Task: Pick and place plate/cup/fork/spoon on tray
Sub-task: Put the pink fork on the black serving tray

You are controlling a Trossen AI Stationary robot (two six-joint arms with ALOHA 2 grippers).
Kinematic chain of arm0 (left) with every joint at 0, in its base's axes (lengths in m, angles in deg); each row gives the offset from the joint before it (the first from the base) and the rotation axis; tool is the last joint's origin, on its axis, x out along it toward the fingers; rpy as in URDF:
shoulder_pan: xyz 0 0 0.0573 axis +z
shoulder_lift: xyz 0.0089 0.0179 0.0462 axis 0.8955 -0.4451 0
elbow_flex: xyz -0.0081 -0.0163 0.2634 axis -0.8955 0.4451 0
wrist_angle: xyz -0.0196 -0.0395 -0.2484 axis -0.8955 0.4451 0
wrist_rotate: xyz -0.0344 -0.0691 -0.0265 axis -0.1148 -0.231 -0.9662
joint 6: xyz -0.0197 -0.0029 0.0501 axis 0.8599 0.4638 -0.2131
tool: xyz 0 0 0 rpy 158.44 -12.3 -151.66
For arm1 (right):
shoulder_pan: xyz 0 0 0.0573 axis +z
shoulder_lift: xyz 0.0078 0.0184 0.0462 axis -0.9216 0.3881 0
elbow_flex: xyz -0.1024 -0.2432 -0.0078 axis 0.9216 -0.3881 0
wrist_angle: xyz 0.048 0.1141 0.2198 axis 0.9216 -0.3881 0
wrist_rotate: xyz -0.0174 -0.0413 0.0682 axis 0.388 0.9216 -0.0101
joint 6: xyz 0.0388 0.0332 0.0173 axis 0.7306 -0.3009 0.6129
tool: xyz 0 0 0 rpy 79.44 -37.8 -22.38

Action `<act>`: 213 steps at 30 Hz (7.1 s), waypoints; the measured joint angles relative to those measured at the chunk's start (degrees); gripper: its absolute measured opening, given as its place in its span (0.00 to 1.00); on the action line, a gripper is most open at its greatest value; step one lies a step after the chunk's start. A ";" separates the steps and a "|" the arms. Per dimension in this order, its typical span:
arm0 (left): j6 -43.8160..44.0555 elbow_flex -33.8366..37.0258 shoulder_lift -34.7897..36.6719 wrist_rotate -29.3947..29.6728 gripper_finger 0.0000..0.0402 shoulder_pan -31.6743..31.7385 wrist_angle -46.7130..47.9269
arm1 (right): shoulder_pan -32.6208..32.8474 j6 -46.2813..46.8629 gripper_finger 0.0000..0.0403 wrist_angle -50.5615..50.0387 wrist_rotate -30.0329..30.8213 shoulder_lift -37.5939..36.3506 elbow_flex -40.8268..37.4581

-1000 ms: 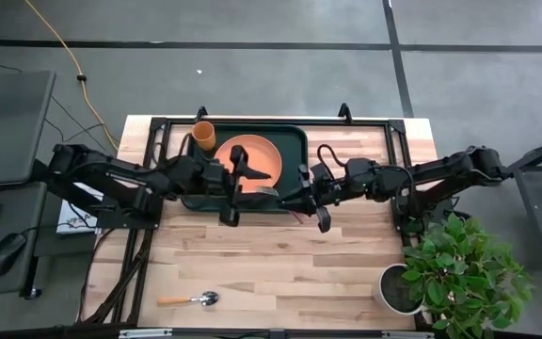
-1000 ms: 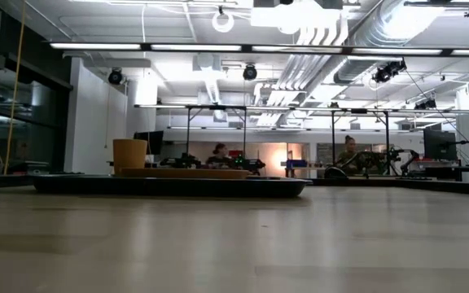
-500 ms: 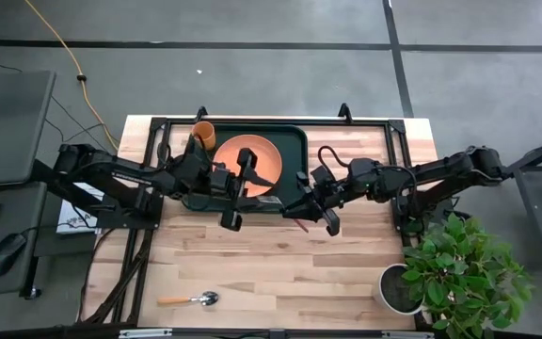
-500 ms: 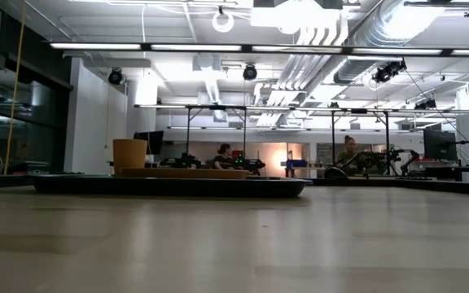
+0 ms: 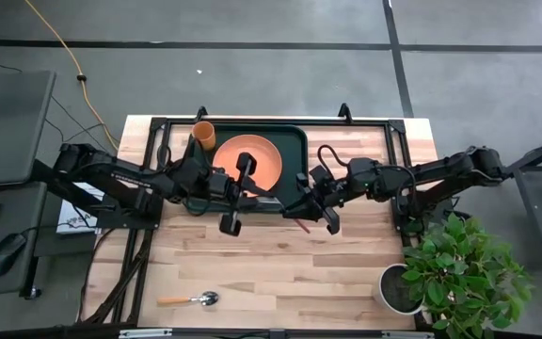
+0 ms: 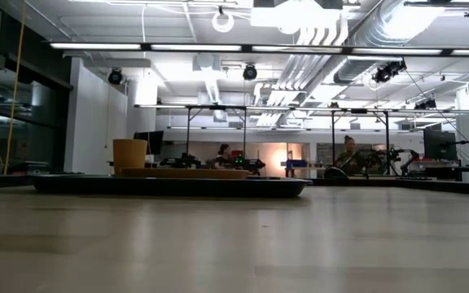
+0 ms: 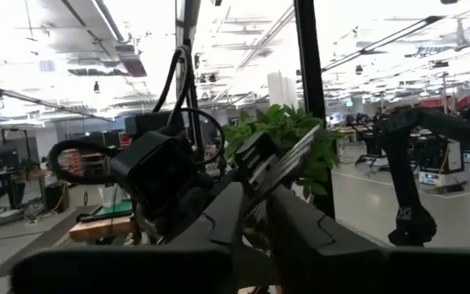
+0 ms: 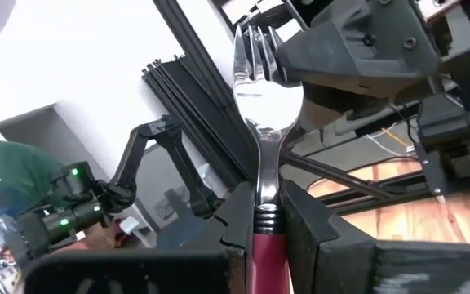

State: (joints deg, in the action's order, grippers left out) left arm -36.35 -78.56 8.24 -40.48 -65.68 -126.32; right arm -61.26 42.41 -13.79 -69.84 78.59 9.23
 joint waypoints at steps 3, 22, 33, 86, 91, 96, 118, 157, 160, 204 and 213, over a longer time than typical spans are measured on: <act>0.00 -0.01 0.00 0.45 0.18 -0.22 -0.16 | -0.10 1.11 0.06 -0.46 0.45 0.00 0.00; -7.57 -0.03 -0.39 2.39 0.24 -0.54 -1.55 | -0.23 3.80 0.06 -0.82 1.99 0.11 -0.02; -7.91 -0.05 -0.03 2.78 0.01 0.24 0.45 | -0.21 3.63 0.11 -0.99 1.57 0.13 -0.11; 14.57 -22.50 -4.13 -0.85 0.00 12.59 62.98 | -4.76 1.94 0.42 -19.68 8.00 5.01 0.00; 14.59 -22.50 -4.13 -0.85 0.00 12.59 62.95 | -4.76 1.80 0.41 -19.57 8.67 5.01 0.00; 14.57 -22.50 -4.13 -0.85 0.00 12.59 62.68 | -4.76 0.55 0.41 -19.57 8.13 5.01 0.00; 14.43 -22.50 -4.13 0.10 0.00 12.59 61.81 | -4.72 0.50 0.11 -19.90 10.09 5.01 0.00; 3.14 -34.06 0.08 -2.87 0.40 17.92 75.50 | -12.35 -7.88 0.01 -46.55 5.97 -1.39 -0.02; 1.26 -32.60 1.93 -4.59 0.40 17.92 78.10 | -12.97 -8.80 0.01 -49.14 7.22 -3.79 -0.34; 27.12 3.49 26.83 -5.53 0.40 15.02 4.95 | -29.30 20.01 0.01 -31.30 8.75 27.24 3.72; 26.40 3.49 29.36 -5.51 0.40 15.02 5.07 | -30.70 24.77 0.01 -36.64 11.76 28.17 5.82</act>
State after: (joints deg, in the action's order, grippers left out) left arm -9.95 -75.07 37.60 -45.98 -50.66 -121.25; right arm -91.96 67.18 -50.43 -58.08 106.76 15.05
